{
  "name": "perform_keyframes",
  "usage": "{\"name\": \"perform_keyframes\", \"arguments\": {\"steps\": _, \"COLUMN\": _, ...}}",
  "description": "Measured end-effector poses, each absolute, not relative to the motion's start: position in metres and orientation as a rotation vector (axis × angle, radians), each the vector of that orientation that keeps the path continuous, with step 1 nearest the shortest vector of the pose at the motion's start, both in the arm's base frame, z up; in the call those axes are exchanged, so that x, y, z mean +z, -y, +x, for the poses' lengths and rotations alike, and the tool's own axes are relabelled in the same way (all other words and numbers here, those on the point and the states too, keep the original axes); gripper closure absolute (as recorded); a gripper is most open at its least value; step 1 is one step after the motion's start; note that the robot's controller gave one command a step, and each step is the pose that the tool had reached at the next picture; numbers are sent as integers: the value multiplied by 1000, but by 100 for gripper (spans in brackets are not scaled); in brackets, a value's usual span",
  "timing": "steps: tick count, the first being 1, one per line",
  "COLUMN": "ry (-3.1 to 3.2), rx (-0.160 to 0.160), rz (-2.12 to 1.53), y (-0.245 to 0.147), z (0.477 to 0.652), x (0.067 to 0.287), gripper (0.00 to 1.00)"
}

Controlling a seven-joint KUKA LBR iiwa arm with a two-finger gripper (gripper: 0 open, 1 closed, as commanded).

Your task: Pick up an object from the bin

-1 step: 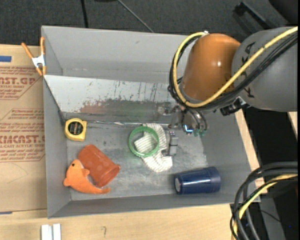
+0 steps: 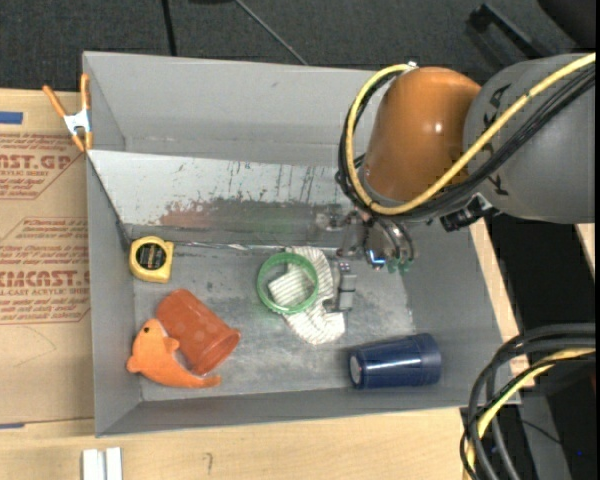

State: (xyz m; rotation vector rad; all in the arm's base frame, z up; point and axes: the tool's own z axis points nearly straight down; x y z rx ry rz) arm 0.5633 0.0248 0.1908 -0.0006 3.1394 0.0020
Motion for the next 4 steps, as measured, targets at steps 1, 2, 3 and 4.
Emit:
{"name": "perform_keyframes", "arguments": {"steps": 1, "ry": -3132, "rx": 3, "rz": 17, "y": -26, "z": 569, "x": 143, "gripper": 0}}
{"name": "perform_keyframes", "arguments": {"steps": 2, "ry": -3139, "rx": 3, "rz": 44, "y": -31, "z": 570, "x": 100, "gripper": 0}}
{"name": "perform_keyframes", "arguments": {"steps": 3, "ry": -3140, "rx": 1, "rz": 18, "y": -39, "z": 564, "x": 72, "gripper": 100}}
{"name": "perform_keyframes", "arguments": {"steps": 4, "ry": -3140, "rx": 2, "rz": 18, "y": -39, "z": 564, "x": 72, "gripper": 100}}
